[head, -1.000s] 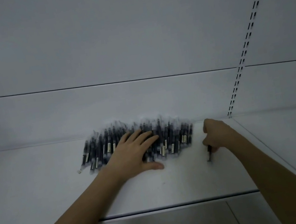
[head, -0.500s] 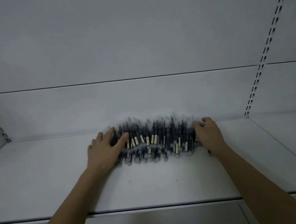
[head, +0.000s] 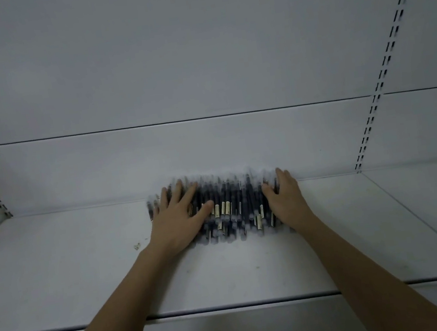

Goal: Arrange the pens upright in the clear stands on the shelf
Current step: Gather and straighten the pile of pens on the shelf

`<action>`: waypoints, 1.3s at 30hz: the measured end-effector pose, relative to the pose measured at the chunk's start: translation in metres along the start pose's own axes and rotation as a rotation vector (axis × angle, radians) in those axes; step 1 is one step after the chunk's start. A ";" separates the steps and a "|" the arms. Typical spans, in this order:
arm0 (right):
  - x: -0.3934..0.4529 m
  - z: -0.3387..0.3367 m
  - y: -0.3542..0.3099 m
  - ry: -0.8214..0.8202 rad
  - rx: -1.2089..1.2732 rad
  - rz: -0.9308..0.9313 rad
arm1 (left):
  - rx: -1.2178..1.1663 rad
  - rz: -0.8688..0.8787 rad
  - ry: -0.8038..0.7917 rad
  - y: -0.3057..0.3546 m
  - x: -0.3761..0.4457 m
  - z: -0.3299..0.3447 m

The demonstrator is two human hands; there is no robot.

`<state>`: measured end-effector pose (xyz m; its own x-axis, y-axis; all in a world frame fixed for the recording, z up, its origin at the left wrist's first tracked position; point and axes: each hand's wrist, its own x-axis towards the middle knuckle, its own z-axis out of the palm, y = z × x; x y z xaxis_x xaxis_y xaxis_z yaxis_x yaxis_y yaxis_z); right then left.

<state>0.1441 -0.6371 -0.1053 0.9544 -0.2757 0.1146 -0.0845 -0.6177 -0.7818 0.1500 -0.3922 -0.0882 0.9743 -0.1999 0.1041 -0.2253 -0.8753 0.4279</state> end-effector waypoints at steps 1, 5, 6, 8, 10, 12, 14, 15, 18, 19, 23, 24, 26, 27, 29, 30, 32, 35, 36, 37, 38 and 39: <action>0.001 0.000 -0.001 -0.023 -0.020 -0.024 | 0.012 0.031 -0.017 0.001 0.000 0.000; 0.004 -0.001 -0.004 -0.085 -0.062 -0.038 | 0.045 0.057 -0.044 0.003 0.004 -0.001; 0.001 -0.003 -0.002 -0.087 -0.051 -0.042 | 0.056 0.057 -0.028 0.001 0.003 0.000; -0.007 -0.008 0.000 -0.059 -0.010 -0.060 | 0.090 0.098 0.041 -0.001 -0.003 0.002; -0.017 -0.018 0.001 -0.028 0.023 -0.075 | 0.141 0.178 0.095 0.001 -0.009 0.000; -0.026 -0.028 0.005 -0.085 0.016 -0.092 | 0.224 0.272 0.080 0.008 -0.015 -0.001; -0.036 -0.033 0.014 -0.197 -0.088 -0.138 | 0.344 0.378 0.026 0.017 -0.016 0.004; -0.040 -0.032 0.019 -0.260 -0.163 -0.175 | 0.392 0.423 -0.002 0.022 -0.015 0.009; -0.037 -0.027 0.025 -0.351 -0.296 -0.276 | 0.471 0.460 -0.055 0.036 -0.002 0.019; -0.032 -0.028 0.024 -0.342 -0.272 -0.269 | 0.480 0.446 -0.068 0.039 0.002 0.020; -0.016 -0.038 0.026 -0.323 -0.209 -0.214 | 0.508 0.435 -0.063 0.044 0.004 0.023; -0.016 -0.039 0.026 -0.338 -0.239 -0.234 | 0.509 0.444 -0.049 0.045 0.002 0.024; -0.023 -0.040 0.026 -0.359 -0.322 -0.273 | 0.484 0.473 -0.019 0.049 -0.003 0.027; -0.028 -0.042 0.026 -0.363 -0.345 -0.259 | 0.475 0.483 -0.014 0.053 -0.004 0.029; -0.034 -0.046 0.030 -0.361 -0.362 -0.198 | 0.482 0.465 -0.027 0.060 -0.004 0.035; -0.035 -0.047 0.031 -0.357 -0.381 -0.190 | 0.483 0.441 -0.034 0.062 -0.003 0.037; -0.029 -0.045 0.033 -0.333 -0.411 -0.230 | 0.471 0.405 -0.041 0.064 0.001 0.040; -0.018 -0.038 0.033 -0.292 -0.397 -0.301 | 0.453 0.407 -0.013 0.063 0.003 0.043; -0.017 -0.038 0.034 -0.287 -0.391 -0.312 | 0.445 0.411 -0.001 0.062 0.003 0.044; -0.017 -0.038 0.036 -0.288 -0.387 -0.322 | 0.442 0.413 0.006 0.062 0.002 0.044; -0.019 -0.039 0.037 -0.295 -0.392 -0.334 | 0.449 0.411 0.007 0.063 0.002 0.045; -0.021 -0.041 0.038 -0.301 -0.405 -0.349 | 0.462 0.405 0.003 0.063 0.001 0.044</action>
<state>0.1095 -0.6849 -0.1125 0.9795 0.1768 0.0971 0.2014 -0.8814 -0.4272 0.1368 -0.4674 -0.1007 0.8114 -0.5560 0.1802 -0.5515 -0.8304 -0.0792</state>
